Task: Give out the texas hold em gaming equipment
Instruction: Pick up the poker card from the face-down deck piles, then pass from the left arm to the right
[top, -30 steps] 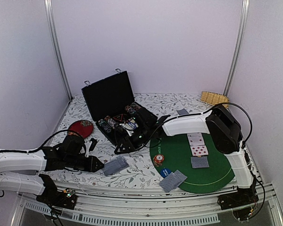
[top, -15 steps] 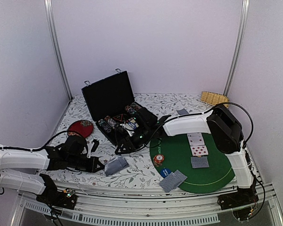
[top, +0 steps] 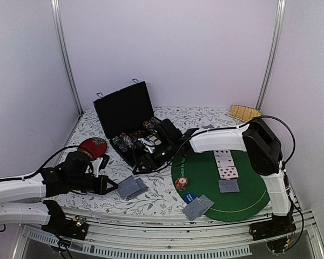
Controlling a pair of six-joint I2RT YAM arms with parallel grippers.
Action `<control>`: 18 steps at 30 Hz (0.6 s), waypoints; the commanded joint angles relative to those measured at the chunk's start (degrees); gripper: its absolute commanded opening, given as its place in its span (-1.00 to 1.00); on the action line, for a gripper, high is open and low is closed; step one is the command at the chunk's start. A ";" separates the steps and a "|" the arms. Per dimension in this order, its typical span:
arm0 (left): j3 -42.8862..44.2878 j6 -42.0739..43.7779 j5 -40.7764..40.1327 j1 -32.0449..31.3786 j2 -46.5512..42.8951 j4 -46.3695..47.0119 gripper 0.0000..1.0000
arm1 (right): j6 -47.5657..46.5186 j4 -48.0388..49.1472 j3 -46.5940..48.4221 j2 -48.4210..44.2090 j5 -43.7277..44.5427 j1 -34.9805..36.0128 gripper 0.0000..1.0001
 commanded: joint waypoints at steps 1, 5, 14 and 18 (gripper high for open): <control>3.30 1.93 1.82 -0.36 0.88 -2.81 -1.00 | -4.26 -1.13 -0.18 -5.52 -3.05 -0.86 0.11; 7.63 5.06 -0.65 -1.11 -3.35 -4.65 -1.00 | -7.76 -0.63 -1.15 -7.92 -8.06 -0.95 0.13; 10.94 10.20 2.41 -2.58 -11.42 -0.17 -1.00 | -9.87 0.61 -1.85 -11.24 -7.85 -0.97 0.29; 11.48 11.19 2.29 -2.69 -11.52 -0.19 -1.00 | -9.18 1.55 -2.41 -11.58 -9.99 -0.94 0.04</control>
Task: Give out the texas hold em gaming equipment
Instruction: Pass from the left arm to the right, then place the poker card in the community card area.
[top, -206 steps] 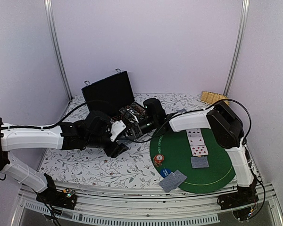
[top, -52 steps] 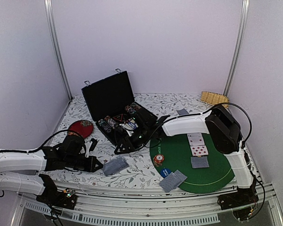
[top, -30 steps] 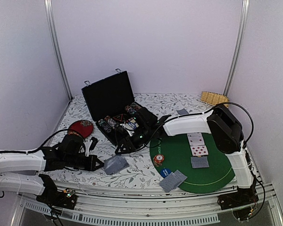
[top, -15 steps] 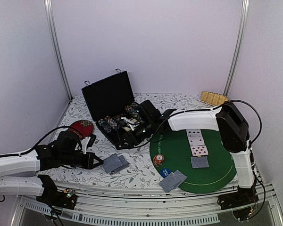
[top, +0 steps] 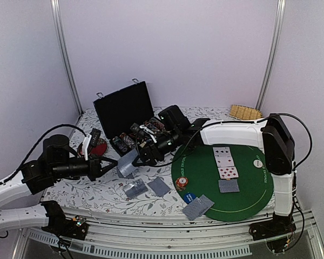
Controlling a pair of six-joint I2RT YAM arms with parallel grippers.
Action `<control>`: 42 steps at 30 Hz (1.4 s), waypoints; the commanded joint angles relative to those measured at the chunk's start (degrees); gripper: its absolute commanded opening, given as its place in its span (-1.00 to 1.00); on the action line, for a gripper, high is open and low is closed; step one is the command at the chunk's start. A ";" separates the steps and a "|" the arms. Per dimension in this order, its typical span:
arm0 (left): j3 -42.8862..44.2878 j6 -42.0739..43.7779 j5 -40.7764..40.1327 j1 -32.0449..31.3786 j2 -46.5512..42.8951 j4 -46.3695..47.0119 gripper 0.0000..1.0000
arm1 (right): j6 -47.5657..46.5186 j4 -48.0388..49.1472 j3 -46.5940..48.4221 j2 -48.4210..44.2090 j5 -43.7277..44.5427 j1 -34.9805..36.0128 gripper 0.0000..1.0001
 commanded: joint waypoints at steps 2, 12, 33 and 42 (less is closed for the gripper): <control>1.04 2.78 0.36 -0.77 0.23 -0.17 -1.00 | 0.16 2.44 -1.14 -2.68 -4.81 -0.25 -0.27; -2.44 -0.46 -3.57 -0.80 3.35 -0.85 -1.00 | 3.50 4.38 -1.34 -0.82 -5.74 -0.26 -0.95; -13.69 -13.19 -16.27 -1.36 5.74 11.01 -0.55 | 7.56 -6.86 -6.38 -11.33 6.63 -4.81 -0.96; -10.78 -32.29 -20.55 -7.99 11.55 -6.45 0.20 | 21.27 -20.58 -41.94 -40.55 13.48 -21.87 -0.96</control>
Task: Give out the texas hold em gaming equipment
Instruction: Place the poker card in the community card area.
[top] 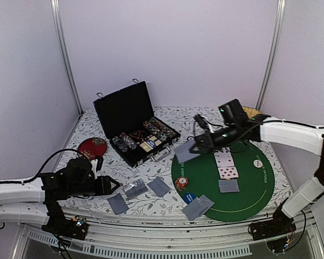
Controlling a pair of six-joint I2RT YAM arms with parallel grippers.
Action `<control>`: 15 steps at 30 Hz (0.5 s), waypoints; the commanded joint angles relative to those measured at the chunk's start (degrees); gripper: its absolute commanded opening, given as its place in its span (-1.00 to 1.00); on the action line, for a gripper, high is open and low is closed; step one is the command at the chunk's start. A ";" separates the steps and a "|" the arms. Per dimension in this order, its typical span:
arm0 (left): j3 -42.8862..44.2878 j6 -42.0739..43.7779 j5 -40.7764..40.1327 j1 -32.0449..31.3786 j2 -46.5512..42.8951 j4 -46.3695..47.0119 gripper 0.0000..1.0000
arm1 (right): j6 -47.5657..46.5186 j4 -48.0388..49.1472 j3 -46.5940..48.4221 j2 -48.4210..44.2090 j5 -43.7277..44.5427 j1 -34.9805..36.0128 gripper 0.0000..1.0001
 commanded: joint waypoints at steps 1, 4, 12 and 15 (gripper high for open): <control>2.98 -12.27 -5.03 -5.13 3.48 -10.94 0.28 | 8.44 -13.33 -17.07 -12.61 5.17 -7.02 -0.96; 5.83 -17.43 -8.28 -9.06 7.34 -16.39 0.40 | 11.78 -18.48 -24.64 -18.25 5.16 -7.65 -0.95; 7.42 -27.99 -9.78 -14.49 15.11 -17.72 0.66 | 14.48 -27.03 -29.84 -23.68 7.62 -8.49 -0.95; 7.66 -29.67 -10.91 -15.48 16.47 -17.49 0.96 | 14.81 -29.85 -29.96 -24.46 10.33 -8.66 -0.95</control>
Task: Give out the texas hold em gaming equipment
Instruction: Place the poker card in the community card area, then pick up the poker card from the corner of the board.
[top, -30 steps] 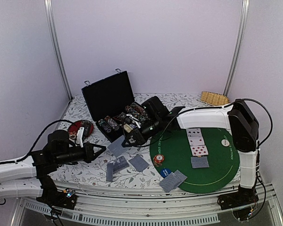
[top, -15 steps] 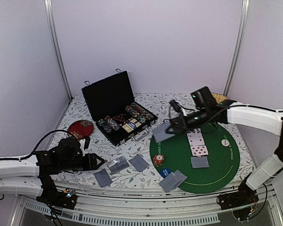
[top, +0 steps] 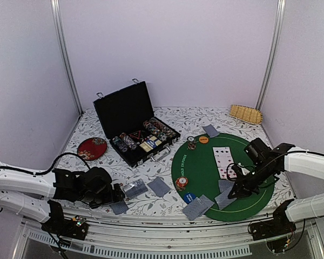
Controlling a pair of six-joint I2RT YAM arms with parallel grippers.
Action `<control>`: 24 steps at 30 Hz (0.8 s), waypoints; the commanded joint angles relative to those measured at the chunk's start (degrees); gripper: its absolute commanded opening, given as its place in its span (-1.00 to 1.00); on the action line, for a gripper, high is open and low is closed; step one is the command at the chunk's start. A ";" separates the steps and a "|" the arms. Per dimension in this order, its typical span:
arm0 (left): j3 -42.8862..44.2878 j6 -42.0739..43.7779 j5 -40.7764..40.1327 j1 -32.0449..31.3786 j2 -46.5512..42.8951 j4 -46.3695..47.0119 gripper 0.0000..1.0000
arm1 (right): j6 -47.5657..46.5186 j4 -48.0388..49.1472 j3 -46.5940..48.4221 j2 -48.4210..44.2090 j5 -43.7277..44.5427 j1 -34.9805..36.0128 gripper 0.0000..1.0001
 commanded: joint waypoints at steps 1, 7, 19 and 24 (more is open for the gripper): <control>-0.13 -6.02 -1.86 -1.72 2.59 -2.27 0.97 | 1.64 -5.06 -0.89 -1.96 4.04 -0.57 -0.95; -0.04 -6.42 -3.16 -1.68 3.91 -0.67 0.97 | 5.51 -4.30 -0.47 -4.51 12.66 -0.82 -0.76; -1.27 -7.65 -1.45 -1.66 6.99 0.99 0.53 | 4.75 -9.38 8.04 -5.69 25.30 -0.93 0.22; -3.71 -9.72 -2.58 -1.62 2.35 -0.09 -0.07 | 3.22 -6.22 9.38 -5.89 23.48 -0.87 0.24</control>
